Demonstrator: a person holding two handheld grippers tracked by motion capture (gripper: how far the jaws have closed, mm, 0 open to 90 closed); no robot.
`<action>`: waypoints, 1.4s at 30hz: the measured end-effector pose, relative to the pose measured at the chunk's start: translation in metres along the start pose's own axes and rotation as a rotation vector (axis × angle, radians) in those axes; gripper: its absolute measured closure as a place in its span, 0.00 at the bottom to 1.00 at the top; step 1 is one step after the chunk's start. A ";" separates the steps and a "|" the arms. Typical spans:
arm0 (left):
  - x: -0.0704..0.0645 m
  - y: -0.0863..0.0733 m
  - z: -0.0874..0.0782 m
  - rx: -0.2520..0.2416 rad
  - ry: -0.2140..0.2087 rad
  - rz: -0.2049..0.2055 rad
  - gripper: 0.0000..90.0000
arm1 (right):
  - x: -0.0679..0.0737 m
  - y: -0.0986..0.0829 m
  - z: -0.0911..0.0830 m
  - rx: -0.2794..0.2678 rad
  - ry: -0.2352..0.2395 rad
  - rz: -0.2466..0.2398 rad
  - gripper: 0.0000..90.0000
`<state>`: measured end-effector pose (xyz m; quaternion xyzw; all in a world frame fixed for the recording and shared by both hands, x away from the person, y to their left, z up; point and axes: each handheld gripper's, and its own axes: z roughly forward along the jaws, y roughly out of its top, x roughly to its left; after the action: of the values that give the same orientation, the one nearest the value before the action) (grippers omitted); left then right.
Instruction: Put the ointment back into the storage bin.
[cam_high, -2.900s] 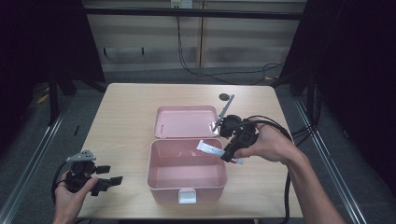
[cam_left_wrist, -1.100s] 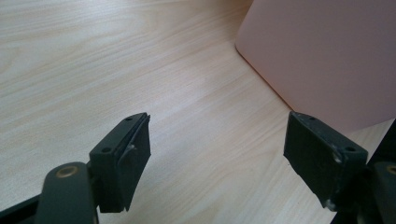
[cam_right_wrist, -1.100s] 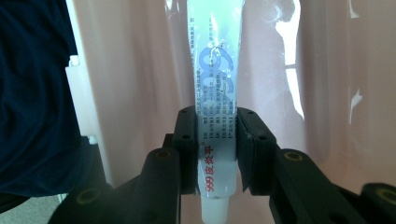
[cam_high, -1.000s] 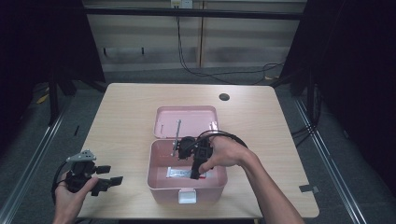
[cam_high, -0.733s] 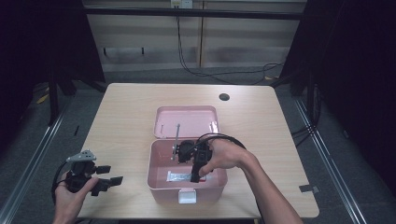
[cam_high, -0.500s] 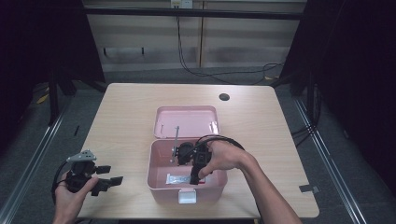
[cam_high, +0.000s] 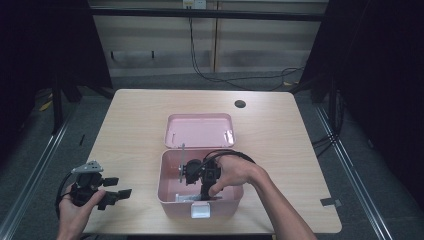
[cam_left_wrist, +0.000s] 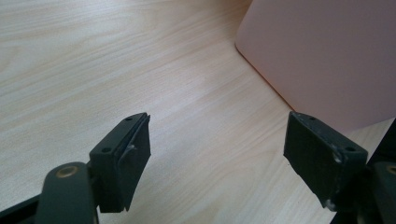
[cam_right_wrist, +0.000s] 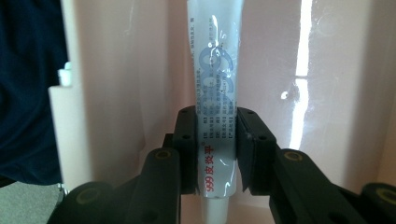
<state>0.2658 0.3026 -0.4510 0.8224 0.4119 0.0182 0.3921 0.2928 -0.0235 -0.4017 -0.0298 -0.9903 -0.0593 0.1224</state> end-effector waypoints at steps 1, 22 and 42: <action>0.000 0.000 0.000 0.000 0.000 0.000 0.25 | 0.000 0.000 0.000 0.000 0.000 0.000 0.80; 0.000 0.000 0.000 0.001 0.001 0.001 0.25 | -0.006 0.007 0.022 0.052 0.062 -0.004 0.80; 0.001 0.000 0.000 -0.001 0.003 0.002 0.25 | -0.011 0.006 0.030 0.070 0.092 0.009 0.80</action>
<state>0.2660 0.3031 -0.4510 0.8226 0.4117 0.0198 0.3917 0.2970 -0.0139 -0.4323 -0.0274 -0.9849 -0.0253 0.1690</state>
